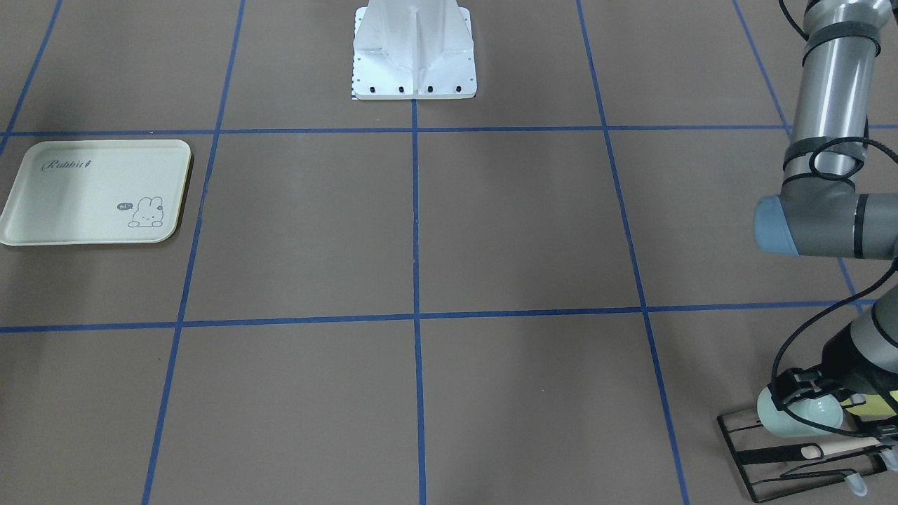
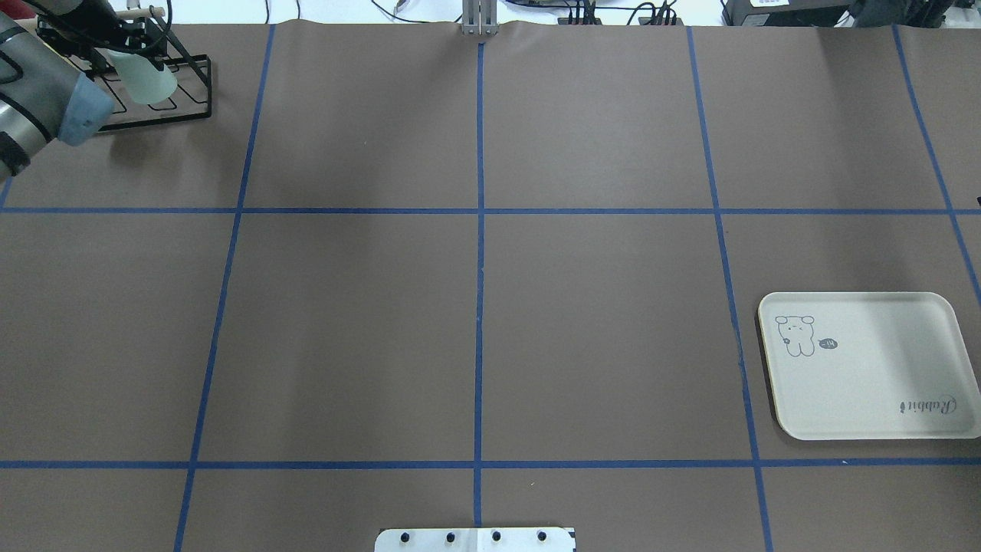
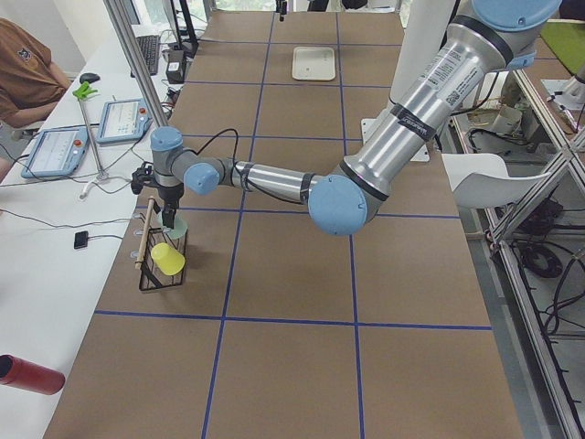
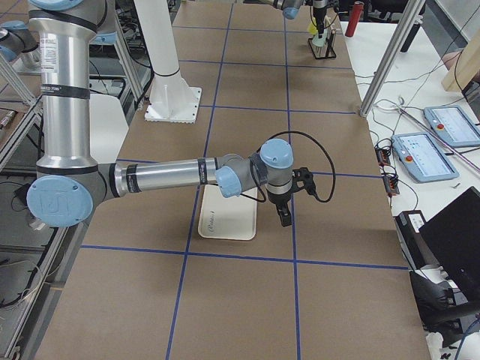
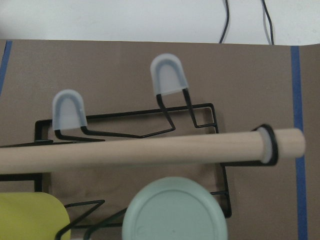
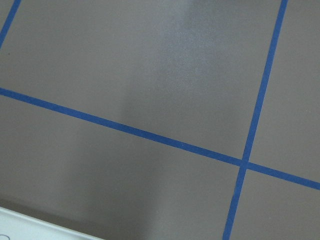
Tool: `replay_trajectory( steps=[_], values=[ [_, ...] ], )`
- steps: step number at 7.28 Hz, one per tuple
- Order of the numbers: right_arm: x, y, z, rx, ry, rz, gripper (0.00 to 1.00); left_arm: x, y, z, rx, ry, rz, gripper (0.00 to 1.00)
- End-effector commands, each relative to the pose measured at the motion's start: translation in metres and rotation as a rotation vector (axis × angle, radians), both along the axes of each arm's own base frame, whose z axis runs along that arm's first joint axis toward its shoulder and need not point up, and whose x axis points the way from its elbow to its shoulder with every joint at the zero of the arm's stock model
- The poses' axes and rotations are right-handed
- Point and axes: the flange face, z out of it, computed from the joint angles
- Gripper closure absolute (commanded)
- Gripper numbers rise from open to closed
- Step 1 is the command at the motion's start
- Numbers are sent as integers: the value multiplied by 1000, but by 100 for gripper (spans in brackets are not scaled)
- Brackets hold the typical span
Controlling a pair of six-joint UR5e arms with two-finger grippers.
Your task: Left arm grabs green cup and hands to right arm on tray
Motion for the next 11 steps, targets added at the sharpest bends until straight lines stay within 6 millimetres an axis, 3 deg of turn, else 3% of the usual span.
replay_trajectory(
  steps=[1, 4, 5, 7, 9, 10, 11],
  values=[
    [0, 0, 0, 1, 0, -1, 0, 0, -1, -2, 4, -1, 0, 10],
    [0, 1, 0, 1, 0, -1, 0, 0, -2, -1, 7, -2, -1, 12],
    [0, 2, 1, -2, -1, -2, 0, 0, -2, -3, 11, -6, -4, 17],
    [0, 3, 3, -5, 0, -2, 0, -2, -5, -5, 19, -19, -16, 42],
    [1, 3, 3, -5, 1, -1, 0, -4, -5, -10, 31, -16, -17, 82],
    [1, 3, 4, -6, 2, -1, 0, -8, -6, -17, 41, -11, -23, 95],
    [-2, 3, 4, -6, 2, -6, 0, -15, -4, -29, 61, 0, -31, 99]
  ],
)
